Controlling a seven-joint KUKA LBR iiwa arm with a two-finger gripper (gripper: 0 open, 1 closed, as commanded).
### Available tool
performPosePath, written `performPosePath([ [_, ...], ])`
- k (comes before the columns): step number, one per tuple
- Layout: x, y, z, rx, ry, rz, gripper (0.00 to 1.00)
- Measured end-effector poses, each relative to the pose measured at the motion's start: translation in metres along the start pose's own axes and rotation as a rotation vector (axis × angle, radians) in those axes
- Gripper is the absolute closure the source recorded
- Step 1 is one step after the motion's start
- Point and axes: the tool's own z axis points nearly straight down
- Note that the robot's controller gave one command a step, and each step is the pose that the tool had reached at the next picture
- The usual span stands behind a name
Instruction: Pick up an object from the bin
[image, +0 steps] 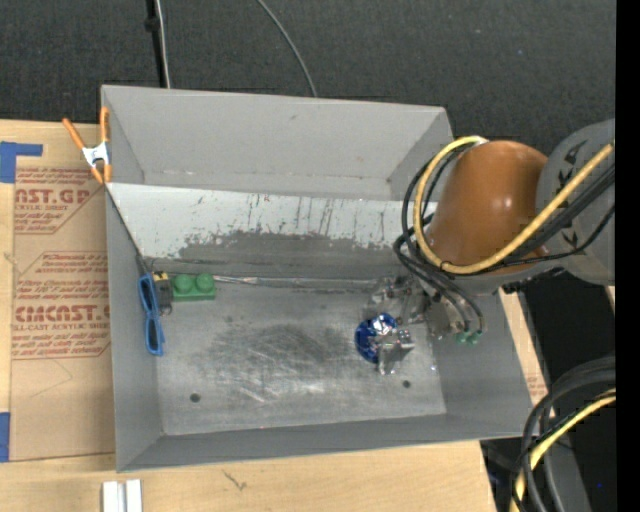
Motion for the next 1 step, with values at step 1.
performPosePath([
  [1, -0.0084, -0.0028, -0.0698, -0.001, 0.000, -0.246, 1.00],
])
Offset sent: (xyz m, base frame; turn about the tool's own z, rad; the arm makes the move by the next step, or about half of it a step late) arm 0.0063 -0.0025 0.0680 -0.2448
